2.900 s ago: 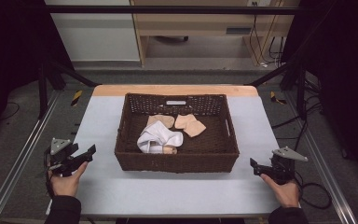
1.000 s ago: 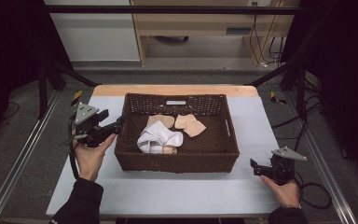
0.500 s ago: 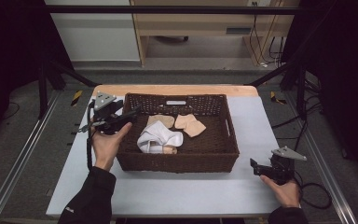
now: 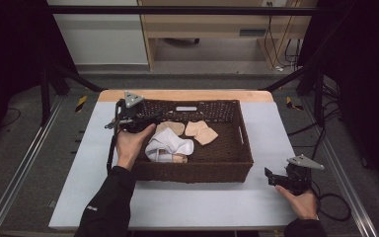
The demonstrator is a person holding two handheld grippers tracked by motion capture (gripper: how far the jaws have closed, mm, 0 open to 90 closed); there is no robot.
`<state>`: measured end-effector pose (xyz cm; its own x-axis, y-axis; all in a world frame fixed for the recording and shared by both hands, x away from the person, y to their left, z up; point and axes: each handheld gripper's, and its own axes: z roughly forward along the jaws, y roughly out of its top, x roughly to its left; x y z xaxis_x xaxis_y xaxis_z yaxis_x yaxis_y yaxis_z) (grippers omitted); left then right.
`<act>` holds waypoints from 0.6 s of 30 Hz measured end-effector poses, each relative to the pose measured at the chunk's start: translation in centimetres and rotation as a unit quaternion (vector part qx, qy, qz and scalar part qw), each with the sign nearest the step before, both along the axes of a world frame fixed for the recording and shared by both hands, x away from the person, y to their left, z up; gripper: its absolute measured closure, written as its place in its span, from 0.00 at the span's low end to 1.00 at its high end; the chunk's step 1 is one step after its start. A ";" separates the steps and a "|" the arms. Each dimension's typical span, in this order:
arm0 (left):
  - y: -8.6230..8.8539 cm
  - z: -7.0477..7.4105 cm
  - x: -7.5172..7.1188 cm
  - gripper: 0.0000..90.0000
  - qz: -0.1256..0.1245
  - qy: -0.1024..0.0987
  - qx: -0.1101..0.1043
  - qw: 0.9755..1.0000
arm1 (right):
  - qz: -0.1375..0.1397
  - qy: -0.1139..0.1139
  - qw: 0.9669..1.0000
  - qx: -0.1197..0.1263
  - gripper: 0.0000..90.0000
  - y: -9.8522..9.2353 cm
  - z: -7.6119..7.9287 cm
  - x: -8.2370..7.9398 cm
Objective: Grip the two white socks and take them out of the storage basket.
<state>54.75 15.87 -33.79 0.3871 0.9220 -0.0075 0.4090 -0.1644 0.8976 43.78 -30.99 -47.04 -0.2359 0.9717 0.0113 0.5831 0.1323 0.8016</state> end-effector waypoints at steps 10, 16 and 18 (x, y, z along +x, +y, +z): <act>-0.9 -2.2 1.8 0.35 0.004 0.028 0.034 0.999 | 0.003 0.002 1.000 -0.002 0.07 0.0 0.0 0.1; -1.1 -3.5 2.4 0.35 0.004 0.049 0.051 0.997 | 0.004 0.003 1.000 -0.004 0.07 0.1 0.0 0.1; -0.8 -4.2 2.7 0.35 0.004 0.060 0.056 0.997 | 0.005 0.004 1.000 -0.004 0.07 0.1 0.0 0.1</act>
